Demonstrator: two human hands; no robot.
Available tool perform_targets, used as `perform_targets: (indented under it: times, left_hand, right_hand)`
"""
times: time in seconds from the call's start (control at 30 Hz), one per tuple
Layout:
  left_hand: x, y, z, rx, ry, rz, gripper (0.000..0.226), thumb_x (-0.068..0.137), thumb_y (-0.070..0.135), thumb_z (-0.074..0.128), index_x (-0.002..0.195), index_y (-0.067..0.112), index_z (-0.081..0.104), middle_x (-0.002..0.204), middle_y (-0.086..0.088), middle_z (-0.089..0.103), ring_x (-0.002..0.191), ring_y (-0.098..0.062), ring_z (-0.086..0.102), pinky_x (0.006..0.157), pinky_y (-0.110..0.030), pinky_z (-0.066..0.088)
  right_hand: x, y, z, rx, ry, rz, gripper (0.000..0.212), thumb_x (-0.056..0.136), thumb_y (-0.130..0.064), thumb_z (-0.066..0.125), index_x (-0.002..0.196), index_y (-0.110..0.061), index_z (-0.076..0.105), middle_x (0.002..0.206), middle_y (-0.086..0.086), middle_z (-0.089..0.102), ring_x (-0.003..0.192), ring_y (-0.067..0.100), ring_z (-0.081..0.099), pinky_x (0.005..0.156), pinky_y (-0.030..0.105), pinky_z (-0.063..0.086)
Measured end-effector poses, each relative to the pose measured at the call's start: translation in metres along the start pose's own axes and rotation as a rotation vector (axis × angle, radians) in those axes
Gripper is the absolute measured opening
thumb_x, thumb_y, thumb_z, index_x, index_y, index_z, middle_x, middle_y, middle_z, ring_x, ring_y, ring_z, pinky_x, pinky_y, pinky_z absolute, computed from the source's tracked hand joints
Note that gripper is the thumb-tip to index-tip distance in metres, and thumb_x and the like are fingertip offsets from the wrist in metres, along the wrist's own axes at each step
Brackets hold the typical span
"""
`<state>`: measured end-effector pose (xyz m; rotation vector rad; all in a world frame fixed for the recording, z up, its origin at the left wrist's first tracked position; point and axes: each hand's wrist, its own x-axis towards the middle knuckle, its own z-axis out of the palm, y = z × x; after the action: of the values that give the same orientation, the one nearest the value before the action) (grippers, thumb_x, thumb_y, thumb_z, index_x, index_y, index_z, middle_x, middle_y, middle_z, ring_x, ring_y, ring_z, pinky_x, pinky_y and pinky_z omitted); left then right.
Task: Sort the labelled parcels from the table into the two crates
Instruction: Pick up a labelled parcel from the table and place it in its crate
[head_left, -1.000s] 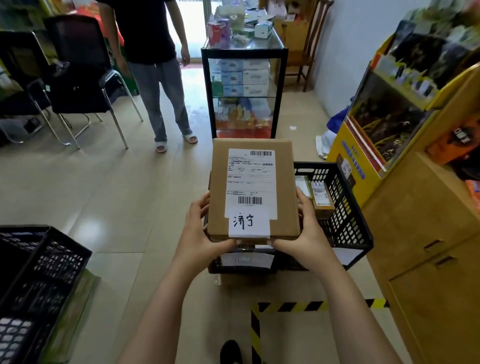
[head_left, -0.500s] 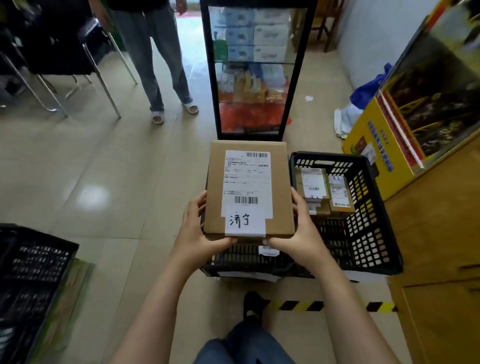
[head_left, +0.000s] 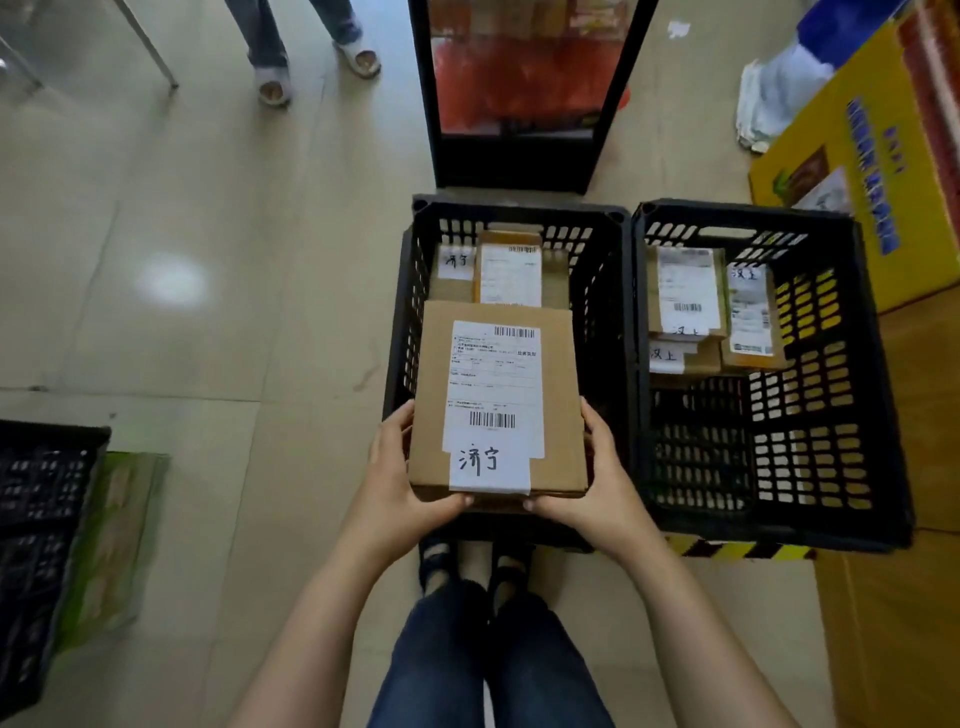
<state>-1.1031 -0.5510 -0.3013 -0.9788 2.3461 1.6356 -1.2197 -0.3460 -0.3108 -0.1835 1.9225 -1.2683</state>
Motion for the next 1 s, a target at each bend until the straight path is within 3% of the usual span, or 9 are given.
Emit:
perform_targets:
  times: [0.13, 0.27, 0.37, 0.47, 0.63, 0.7, 0.8, 0.9, 1.0]
  left_hand:
    - [0.016, -0.035, 0.010, 0.044, -0.052, -0.057, 0.112, 0.060, 0.026, 0.089, 0.147, 0.035, 0.018, 0.147, 0.010, 0.030, 0.129, 0.000, 0.036, 0.105, -0.026, 0.037]
    - [0.026, -0.057, 0.017, 0.092, -0.075, -0.092, 0.119, 0.063, 0.020, 0.088, 0.152, 0.025, 0.010, 0.152, 0.008, 0.021, 0.127, 0.009, 0.026, 0.102, -0.012, 0.028]
    - [0.035, -0.067, 0.022, 0.125, -0.096, -0.126, 0.126, 0.064, 0.020, 0.088, 0.154, 0.020, 0.000, 0.155, 0.007, 0.013, 0.118, 0.019, 0.017, 0.091, 0.006, 0.018]
    - [0.042, -0.073, 0.027, 0.132, -0.097, -0.132, 0.126, 0.065, 0.029, 0.087, 0.154, 0.021, -0.002, 0.154, 0.010, 0.011, 0.127, 0.011, 0.019, 0.102, -0.008, 0.022]
    - [0.040, -0.080, 0.033, 0.117, -0.079, -0.126, 0.109, 0.079, 0.049, 0.072, 0.153, 0.032, -0.006, 0.155, 0.016, 0.009, 0.140, -0.001, 0.018, 0.112, -0.029, 0.028]
    - [0.042, -0.080, 0.035, 0.141, -0.078, -0.108, 0.097, 0.087, 0.051, 0.059, 0.151, 0.037, -0.012, 0.158, 0.014, 0.005, 0.143, -0.003, 0.013, 0.115, -0.036, 0.027]
    - [0.049, -0.085, 0.037, 0.233, -0.118, -0.098, 0.089, 0.095, 0.045, 0.051, 0.150, 0.035, -0.019, 0.162, 0.010, 0.000, 0.146, -0.002, 0.001, 0.114, -0.034, 0.020]
    - [0.053, -0.093, 0.037, 0.267, -0.174, -0.105, 0.092, 0.096, 0.042, 0.050, 0.143, 0.038, -0.029, 0.162, 0.009, -0.002, 0.140, 0.007, -0.005, 0.109, -0.028, 0.020]
    - [0.051, -0.092, 0.036, 0.331, -0.159, -0.109, 0.092, 0.096, 0.041, 0.051, 0.147, 0.031, -0.024, 0.162, 0.005, -0.006, 0.146, -0.004, -0.003, 0.109, -0.027, 0.020]
  right_hand:
    - [0.014, 0.030, 0.019, 0.023, -0.007, 0.087, 0.117, 0.069, -0.004, 0.086, 0.153, -0.033, 0.009, 0.124, -0.036, 0.033, 0.097, -0.036, 0.040, 0.074, -0.006, 0.036]
    - [0.030, 0.051, 0.033, 0.011, -0.011, 0.120, 0.116, 0.069, -0.003, 0.085, 0.152, -0.036, 0.010, 0.125, -0.036, 0.037, 0.100, -0.034, 0.042, 0.075, -0.005, 0.037]
    - [0.047, 0.063, 0.041, -0.002, -0.039, 0.153, 0.119, 0.070, -0.004, 0.085, 0.153, -0.038, 0.007, 0.124, -0.038, 0.038, 0.107, -0.026, 0.046, 0.076, -0.002, 0.040]
    - [0.056, 0.074, 0.043, -0.036, -0.051, 0.157, 0.122, 0.068, -0.011, 0.087, 0.151, -0.042, 0.003, 0.127, -0.038, 0.036, 0.118, -0.010, 0.049, 0.081, 0.005, 0.045]
    - [0.053, 0.085, 0.041, 0.019, -0.074, 0.199, 0.112, 0.076, -0.027, 0.084, 0.148, -0.054, 0.002, 0.123, -0.052, 0.033, 0.114, -0.024, 0.043, 0.080, 0.006, 0.046]
    - [0.055, 0.083, 0.044, 0.068, -0.047, 0.215, 0.097, 0.086, -0.038, 0.072, 0.149, -0.055, 0.000, 0.131, -0.046, 0.034, 0.116, -0.020, 0.044, 0.087, 0.010, 0.044]
    - [0.060, 0.080, 0.051, 0.025, -0.030, 0.228, 0.089, 0.095, -0.040, 0.059, 0.150, -0.050, -0.010, 0.144, -0.030, 0.025, 0.131, -0.004, 0.038, 0.108, 0.023, 0.033]
    - [0.063, 0.079, 0.054, -0.022, -0.068, 0.228, 0.092, 0.095, -0.037, 0.060, 0.149, -0.048, -0.013, 0.146, -0.026, 0.025, 0.132, -0.001, 0.036, 0.110, 0.025, 0.032]
    - [0.068, 0.077, 0.051, -0.085, -0.052, 0.221, 0.099, 0.091, -0.041, 0.066, 0.149, -0.050, -0.014, 0.157, -0.018, 0.020, 0.138, 0.006, 0.033, 0.113, 0.030, 0.032]
